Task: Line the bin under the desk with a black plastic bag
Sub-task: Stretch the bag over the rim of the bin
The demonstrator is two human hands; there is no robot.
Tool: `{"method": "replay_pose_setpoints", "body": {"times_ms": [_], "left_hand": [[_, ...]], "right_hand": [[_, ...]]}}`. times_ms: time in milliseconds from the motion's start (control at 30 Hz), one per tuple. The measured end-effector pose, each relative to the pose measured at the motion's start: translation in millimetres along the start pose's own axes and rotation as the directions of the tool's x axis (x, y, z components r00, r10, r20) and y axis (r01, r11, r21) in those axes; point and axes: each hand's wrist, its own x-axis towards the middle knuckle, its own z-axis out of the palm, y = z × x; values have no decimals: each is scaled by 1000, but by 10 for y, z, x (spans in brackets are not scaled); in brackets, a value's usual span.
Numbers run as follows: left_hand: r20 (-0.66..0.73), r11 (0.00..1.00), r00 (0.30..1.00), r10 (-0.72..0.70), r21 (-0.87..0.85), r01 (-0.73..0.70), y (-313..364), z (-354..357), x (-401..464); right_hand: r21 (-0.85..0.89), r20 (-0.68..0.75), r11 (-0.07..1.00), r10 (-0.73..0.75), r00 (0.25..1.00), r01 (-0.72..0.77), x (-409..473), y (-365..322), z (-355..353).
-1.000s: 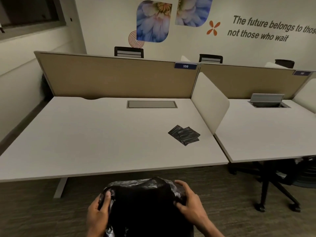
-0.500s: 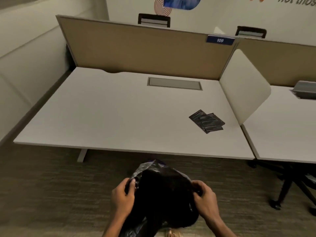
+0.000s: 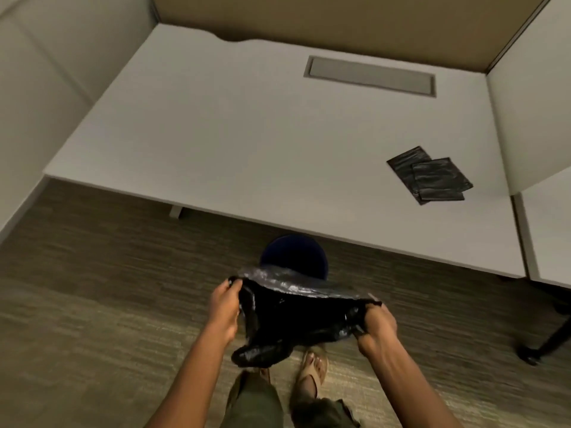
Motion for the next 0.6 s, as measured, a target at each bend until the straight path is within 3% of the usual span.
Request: {"method": "replay_pose_setpoints", "body": {"times_ms": [167, 267, 400, 500, 600], "left_hand": [[45, 949, 992, -121, -288, 129, 152, 319, 224], [99, 913, 988, -121, -379, 150, 169, 370, 354], [89, 902, 989, 116, -425, -67, 112, 272, 564], [46, 895, 954, 298, -362, -262, -17, 169, 778], [47, 893, 918, 394, -256, -370, -206, 126, 1016]], "right_hand": [[110, -31, 988, -109, 994, 111, -4, -129, 379], [90, -56, 952, -289, 956, 293, 11, -205, 495], [-53, -80, 834, -552, 830, 549, -9, -160, 495], [-91, 46, 700, -708, 705, 708, 53, -25, 473], [-79, 174, 605, -774, 608, 792, 148, 128, 480]]}}
